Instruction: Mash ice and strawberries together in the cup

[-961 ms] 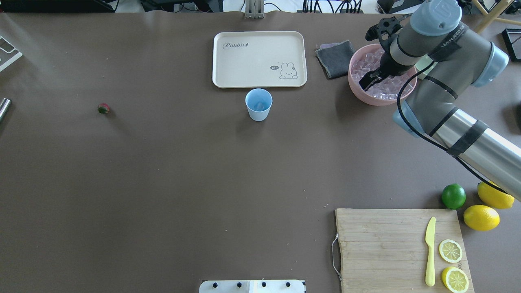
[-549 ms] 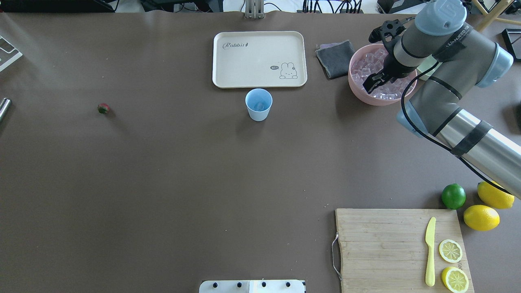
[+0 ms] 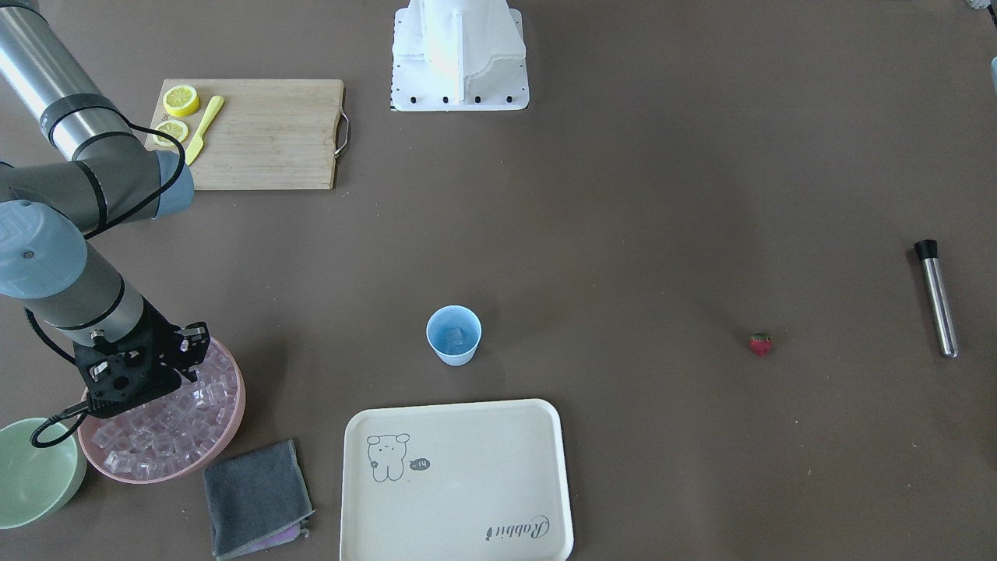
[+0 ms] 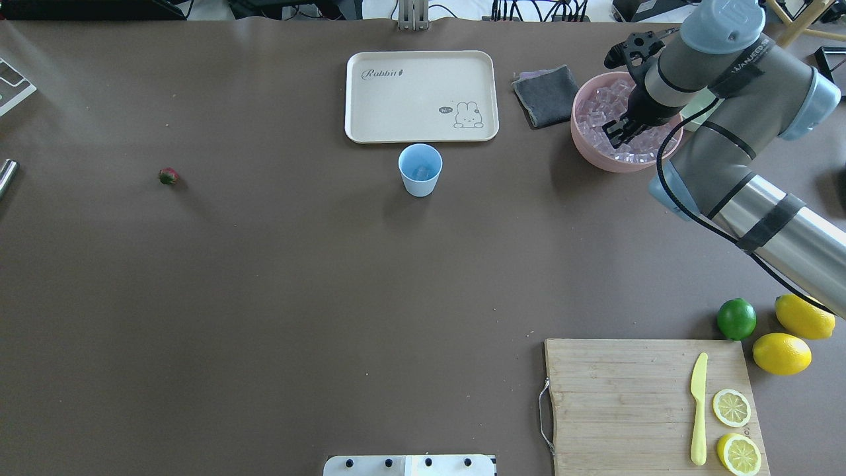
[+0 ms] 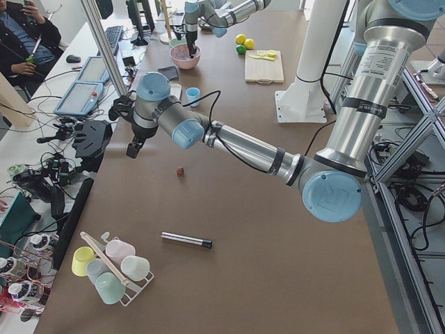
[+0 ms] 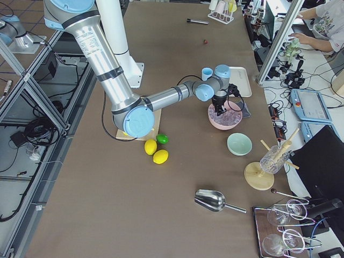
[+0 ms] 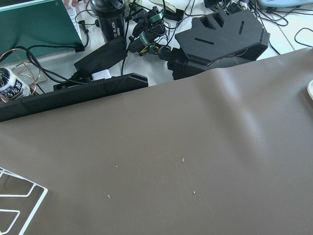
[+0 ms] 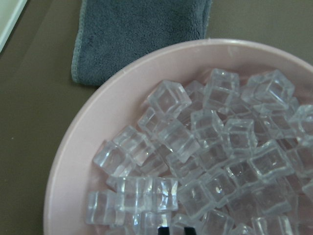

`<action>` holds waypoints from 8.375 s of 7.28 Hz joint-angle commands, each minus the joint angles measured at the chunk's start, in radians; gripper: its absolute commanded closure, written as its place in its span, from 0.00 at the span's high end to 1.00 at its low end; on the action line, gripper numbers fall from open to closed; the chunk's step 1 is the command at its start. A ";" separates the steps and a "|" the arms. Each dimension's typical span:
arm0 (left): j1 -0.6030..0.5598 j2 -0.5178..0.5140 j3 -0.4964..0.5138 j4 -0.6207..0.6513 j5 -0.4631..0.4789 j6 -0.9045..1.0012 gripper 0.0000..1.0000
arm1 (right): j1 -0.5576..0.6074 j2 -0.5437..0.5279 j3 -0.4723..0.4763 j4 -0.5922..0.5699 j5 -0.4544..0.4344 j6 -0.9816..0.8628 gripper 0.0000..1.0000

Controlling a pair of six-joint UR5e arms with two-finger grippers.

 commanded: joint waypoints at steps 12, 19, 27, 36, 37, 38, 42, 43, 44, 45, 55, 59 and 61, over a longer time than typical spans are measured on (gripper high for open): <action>0.005 -0.006 0.009 -0.001 0.003 0.001 0.98 | -0.007 0.004 0.015 -0.017 -0.003 0.083 0.76; 0.020 -0.020 0.014 -0.001 0.048 0.001 0.98 | -0.010 -0.008 0.019 -0.021 0.008 0.071 0.65; 0.023 -0.008 0.007 -0.002 0.048 0.001 0.98 | 0.008 0.009 0.015 -0.056 0.012 0.040 0.00; 0.025 -0.022 0.035 -0.004 0.049 0.003 0.98 | 0.011 -0.001 0.018 -0.055 0.048 0.048 0.98; 0.025 -0.022 0.035 -0.004 0.048 0.003 0.98 | 0.011 -0.002 0.016 -0.057 0.045 0.045 0.98; 0.025 -0.022 0.035 -0.004 0.049 0.003 0.98 | 0.011 -0.007 0.018 -0.057 0.028 0.041 0.98; 0.025 -0.020 0.035 -0.010 0.049 0.001 0.98 | 0.008 -0.019 0.021 -0.055 0.005 0.041 0.93; 0.025 -0.019 0.033 -0.010 0.049 0.001 0.98 | 0.003 -0.020 0.019 -0.055 0.003 0.041 0.93; 0.025 -0.016 0.032 -0.010 0.049 0.001 0.98 | -0.007 -0.019 0.019 -0.055 -0.004 0.043 0.94; 0.025 -0.014 0.032 -0.017 0.049 0.001 0.98 | -0.012 -0.019 0.019 -0.057 -0.012 0.043 0.93; 0.026 -0.008 0.038 -0.019 0.048 0.001 0.98 | -0.010 0.001 0.019 -0.067 -0.020 0.038 0.00; 0.026 -0.010 0.038 -0.019 0.049 0.001 0.98 | -0.010 0.002 0.019 -0.067 -0.021 0.040 0.00; 0.026 -0.019 0.050 -0.020 0.049 0.003 0.98 | 0.003 0.002 0.032 -0.067 -0.009 0.040 0.00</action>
